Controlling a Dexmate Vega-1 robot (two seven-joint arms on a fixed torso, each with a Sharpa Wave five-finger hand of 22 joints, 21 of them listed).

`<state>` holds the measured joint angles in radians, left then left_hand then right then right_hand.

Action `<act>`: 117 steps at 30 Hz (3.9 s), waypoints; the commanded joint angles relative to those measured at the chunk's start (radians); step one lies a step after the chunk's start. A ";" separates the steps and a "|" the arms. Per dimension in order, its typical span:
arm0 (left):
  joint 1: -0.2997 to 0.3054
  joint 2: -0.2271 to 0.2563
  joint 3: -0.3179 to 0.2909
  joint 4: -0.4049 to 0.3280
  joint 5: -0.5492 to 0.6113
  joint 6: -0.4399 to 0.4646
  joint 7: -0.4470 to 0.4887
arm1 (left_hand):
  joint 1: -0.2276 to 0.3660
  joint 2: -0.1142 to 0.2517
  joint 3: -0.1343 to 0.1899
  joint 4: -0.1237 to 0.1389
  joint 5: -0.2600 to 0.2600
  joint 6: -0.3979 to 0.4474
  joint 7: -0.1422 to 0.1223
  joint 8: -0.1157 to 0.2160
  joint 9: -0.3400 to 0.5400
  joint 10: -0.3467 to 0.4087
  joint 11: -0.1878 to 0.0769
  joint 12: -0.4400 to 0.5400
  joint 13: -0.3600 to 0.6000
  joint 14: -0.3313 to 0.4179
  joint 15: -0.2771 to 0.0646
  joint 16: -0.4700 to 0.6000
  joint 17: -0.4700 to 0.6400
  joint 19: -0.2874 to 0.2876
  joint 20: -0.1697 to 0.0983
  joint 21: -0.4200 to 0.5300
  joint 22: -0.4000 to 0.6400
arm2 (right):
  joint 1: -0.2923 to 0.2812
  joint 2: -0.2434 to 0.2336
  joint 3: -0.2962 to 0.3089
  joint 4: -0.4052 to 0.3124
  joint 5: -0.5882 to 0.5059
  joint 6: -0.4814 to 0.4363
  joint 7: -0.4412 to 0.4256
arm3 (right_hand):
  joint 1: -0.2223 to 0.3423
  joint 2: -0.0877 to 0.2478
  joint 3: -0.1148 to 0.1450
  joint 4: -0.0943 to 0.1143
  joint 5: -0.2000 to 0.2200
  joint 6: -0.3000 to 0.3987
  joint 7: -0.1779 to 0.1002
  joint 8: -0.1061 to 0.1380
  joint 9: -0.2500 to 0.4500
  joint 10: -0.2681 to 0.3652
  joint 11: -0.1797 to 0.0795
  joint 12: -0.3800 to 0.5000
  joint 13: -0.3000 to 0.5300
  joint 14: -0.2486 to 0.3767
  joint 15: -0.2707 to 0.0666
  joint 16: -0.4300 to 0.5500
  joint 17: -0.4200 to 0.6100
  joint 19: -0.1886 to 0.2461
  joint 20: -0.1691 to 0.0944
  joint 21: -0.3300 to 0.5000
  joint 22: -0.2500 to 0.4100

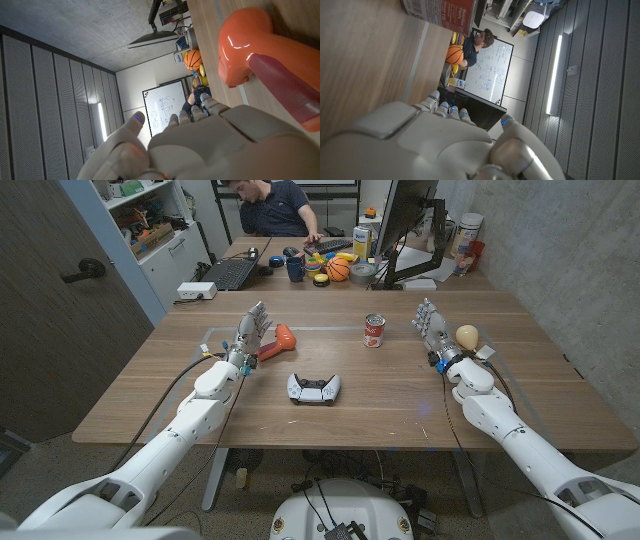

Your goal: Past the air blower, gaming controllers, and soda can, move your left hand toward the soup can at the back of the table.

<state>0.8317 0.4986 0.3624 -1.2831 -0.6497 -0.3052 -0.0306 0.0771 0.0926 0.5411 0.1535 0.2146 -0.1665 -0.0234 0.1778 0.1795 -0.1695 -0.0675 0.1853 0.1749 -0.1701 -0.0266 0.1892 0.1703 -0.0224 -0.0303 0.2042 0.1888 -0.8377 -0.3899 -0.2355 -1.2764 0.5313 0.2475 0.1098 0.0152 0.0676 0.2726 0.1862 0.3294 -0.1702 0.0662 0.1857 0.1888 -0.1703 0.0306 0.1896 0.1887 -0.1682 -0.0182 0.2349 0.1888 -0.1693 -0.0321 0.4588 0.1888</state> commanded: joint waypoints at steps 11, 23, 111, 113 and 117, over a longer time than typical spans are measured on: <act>-0.004 -0.021 -0.023 -0.001 0.092 -0.066 0.061 | 0.016 0.050 0.012 -0.026 0.008 0.016 -0.074 0.033 0.006 0.014 -0.039 0.024 0.007 0.047 0.007 0.018 0.000 0.052 0.025 0.022 0.002 | 0.016 0.439 0.509 0.006 -0.511 -0.110 0.342 | -0.001 0.108 0.006 0.000 0.004 -0.103 0.003 0.006 0.001 -0.039 0.001 0.005 0.005 -0.110 0.001 0.003 0.004 -0.056 -0.005 0.002 0.005; -0.041 0.061 -0.014 -0.048 0.224 -0.048 0.077 | 0.078 -0.041 0.000 -0.127 0.006 0.044 -0.190 0.025 0.007 0.036 -0.047 0.011 0.012 0.064 0.018 0.012 0.004 0.041 0.089 0.004 -0.002 | 0.028 0.511 0.602 -0.001 -0.587 -0.103 0.403 | -0.001 0.107 0.006 -0.001 0.004 -0.102 0.006 0.007 0.001 -0.041 0.002 0.004 0.005 -0.110 0.000 0.002 0.003 -0.055 -0.005 0.001 0.005; -0.842 -0.158 0.559 0.544 1.134 -0.476 0.207 | 0.235 -0.187 -0.056 -0.303 0.048 -0.025 -0.199 0.033 0.028 -0.078 -0.055 -0.006 0.021 0.027 0.085 0.012 0.014 0.067 0.250 -0.001 0.001 | -0.012 0.569 0.662 -0.040 -0.594 -0.044 0.424 | 0.002 0.102 0.005 -0.003 0.004 -0.093 0.014 0.009 0.001 -0.033 0.003 0.005 0.004 -0.105 0.010 -0.003 0.001 -0.050 0.015 -0.014 0.005; -0.858 -0.168 0.586 0.565 1.158 -0.478 0.228 | 0.238 -0.187 -0.056 -0.304 0.049 -0.025 -0.199 0.034 0.028 -0.082 -0.054 -0.006 0.021 0.024 0.086 0.011 0.014 0.067 0.250 -0.001 0.001 | -0.014 0.570 0.663 -0.042 -0.593 -0.044 0.422 | 0.002 0.101 0.005 -0.004 0.004 -0.093 0.014 0.009 0.001 -0.033 0.004 0.005 0.004 -0.105 0.010 -0.003 0.001 -0.050 0.015 -0.014 0.005; -0.894 -0.203 0.638 0.647 1.166 -0.501 0.238 | 0.257 -0.187 -0.058 -0.308 0.053 -0.032 -0.199 0.035 0.030 -0.116 -0.053 -0.009 0.022 0.012 0.074 0.008 0.014 0.069 0.250 -0.001 0.001 | -0.019 0.572 0.664 -0.047 -0.590 -0.044 0.422 | 0.003 0.101 0.005 -0.004 0.004 -0.093 0.015 0.009 0.001 -0.034 0.003 0.004 0.004 -0.105 0.010 -0.003 0.001 -0.049 0.015 -0.015 0.005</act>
<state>0.0197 0.3583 0.8790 -0.7754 0.4467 -0.7825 0.1616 0.3184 -0.0928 0.4823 -0.1483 0.2603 -0.1680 -0.2180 0.2040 0.2071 -0.1738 -0.1197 0.1801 0.1935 -0.1450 0.0508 0.1968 0.1791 0.0399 0.2159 0.2003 0.1886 -0.8492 0.1777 0.4256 -1.3209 -0.0645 0.1998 0.5356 0.0152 0.0675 0.2724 0.1861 0.3282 -0.1715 0.0753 0.1856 0.1881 -0.1700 0.0306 0.1896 0.1882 -0.1734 -0.0126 0.2349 0.1883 -0.1690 -0.0248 0.4470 0.1883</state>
